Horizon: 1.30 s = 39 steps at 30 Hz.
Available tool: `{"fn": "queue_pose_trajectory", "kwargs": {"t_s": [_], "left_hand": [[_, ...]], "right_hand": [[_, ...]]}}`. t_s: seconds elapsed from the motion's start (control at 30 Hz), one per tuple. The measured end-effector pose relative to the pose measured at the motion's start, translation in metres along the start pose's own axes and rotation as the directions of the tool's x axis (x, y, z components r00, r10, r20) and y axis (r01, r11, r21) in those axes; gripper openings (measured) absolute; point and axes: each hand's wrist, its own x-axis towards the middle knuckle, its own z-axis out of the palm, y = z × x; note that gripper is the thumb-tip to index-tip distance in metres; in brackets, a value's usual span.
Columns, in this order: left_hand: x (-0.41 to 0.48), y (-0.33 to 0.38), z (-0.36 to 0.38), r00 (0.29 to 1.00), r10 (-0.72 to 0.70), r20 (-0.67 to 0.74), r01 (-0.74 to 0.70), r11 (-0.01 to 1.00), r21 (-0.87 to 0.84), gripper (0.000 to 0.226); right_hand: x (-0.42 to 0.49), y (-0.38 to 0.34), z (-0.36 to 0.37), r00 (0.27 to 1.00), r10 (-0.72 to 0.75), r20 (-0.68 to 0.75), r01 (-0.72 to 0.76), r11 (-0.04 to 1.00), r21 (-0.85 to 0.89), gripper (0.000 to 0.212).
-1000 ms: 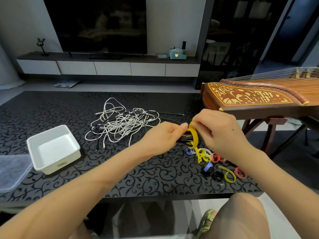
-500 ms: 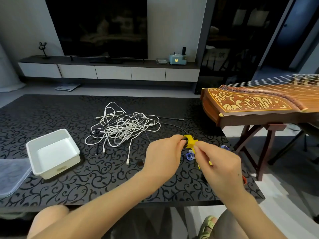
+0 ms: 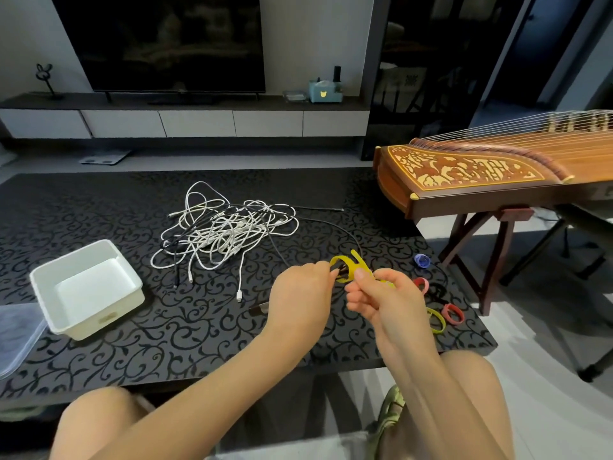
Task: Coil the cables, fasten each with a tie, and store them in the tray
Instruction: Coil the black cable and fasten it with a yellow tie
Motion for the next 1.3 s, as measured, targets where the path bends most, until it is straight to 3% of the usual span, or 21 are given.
{"fn": "queue_pose_trajectory", "kwargs": {"t_s": [0.1, 0.2, 0.3, 0.43, 0.5, 0.6, 0.7, 0.87, 0.93, 1.0, 1.07, 1.1, 1.17, 1.2, 1.3], "left_hand": [[-0.004, -0.004, 0.005, 1.0, 0.025, 0.001, -0.025, 1.0, -0.018, 0.028], [-0.007, -0.011, 0.008, 0.997, 0.07, 0.018, -0.071, 0.994, 0.079, 0.032], [-0.013, -0.018, 0.013, 0.984, 0.171, 0.045, -0.177, 0.962, 0.208, 0.034], [-0.021, -0.028, 0.022, 0.945, 0.326, 0.006, -0.311, 0.898, 0.313, 0.018], [-0.021, -0.037, 0.025, 0.924, 0.38, -0.037, -0.348, 0.878, 0.328, 0.03], [-0.021, -0.043, 0.025, 0.895, 0.445, -0.031, -0.399, 0.828, 0.393, 0.042], [-0.031, -0.041, 0.026, 0.85, 0.523, 0.067, -0.499, 0.757, 0.422, 0.02], [-0.041, -0.057, 0.023, 0.819, 0.551, 0.162, -0.564, 0.72, 0.405, 0.022], [-0.035, -0.057, 0.017, 0.894, 0.433, 0.114, -0.445, 0.837, 0.317, 0.022], [-0.028, -0.052, 0.008, 0.974, 0.155, 0.164, -0.174, 0.979, 0.11, 0.022], [-0.026, -0.045, 0.004, 0.922, -0.038, 0.385, 0.092, 0.988, -0.123, 0.025], [-0.023, -0.044, 0.002, 0.864, -0.026, 0.503, 0.184, 0.946, -0.267, 0.029], [-0.013, -0.05, -0.012, 0.714, 0.076, 0.696, 0.418, 0.752, -0.51, 0.034], [-0.009, -0.056, -0.018, 0.657, 0.132, 0.742, 0.512, 0.644, -0.568, 0.033], [-0.002, -0.068, -0.028, 0.534, 0.313, 0.786, 0.681, 0.392, -0.618, 0.014]], "right_hand": [[-0.002, -0.002, 0.0, 0.948, 0.316, 0.034, -0.318, 0.943, 0.098, 0.01], [-0.003, -0.003, 0.0, 0.886, 0.46, 0.057, -0.464, 0.883, 0.071, 0.013], [0.0, -0.007, 0.005, 0.894, 0.443, 0.069, -0.442, 0.897, -0.029, 0.018], [0.001, -0.015, 0.018, 0.938, 0.346, 0.009, -0.337, 0.92, -0.202, 0.025], [-0.004, -0.016, 0.02, 0.939, 0.343, 0.016, -0.331, 0.916, -0.225, 0.021], [-0.005, -0.024, 0.023, 0.915, 0.399, 0.056, -0.389, 0.91, -0.143, 0.021], [0.013, -0.034, 0.03, 0.855, 0.513, 0.074, -0.513, 0.858, -0.018, 0.022], [0.027, -0.022, 0.041, 0.783, 0.615, 0.09, -0.621, 0.782, 0.059, 0.014], [0.024, -0.021, 0.042, 0.788, 0.604, 0.122, -0.611, 0.791, 0.027, 0.017], [0.017, -0.021, 0.043, 0.803, 0.569, 0.18, -0.573, 0.819, -0.033, 0.02], [0.01, -0.018, 0.041, 0.83, 0.506, 0.236, -0.494, 0.862, -0.111, 0.025], [0.007, -0.016, 0.039, 0.843, 0.471, 0.261, -0.449, 0.882, -0.139, 0.027], [-0.001, -0.014, 0.033, 0.854, 0.414, 0.316, -0.369, 0.909, -0.195, 0.018], [-0.006, -0.015, 0.03, 0.848, 0.393, 0.355, -0.334, 0.917, -0.217, 0.006], [-0.015, -0.014, 0.018, 0.808, 0.334, 0.485, -0.226, 0.937, -0.268, 0.019]]}}
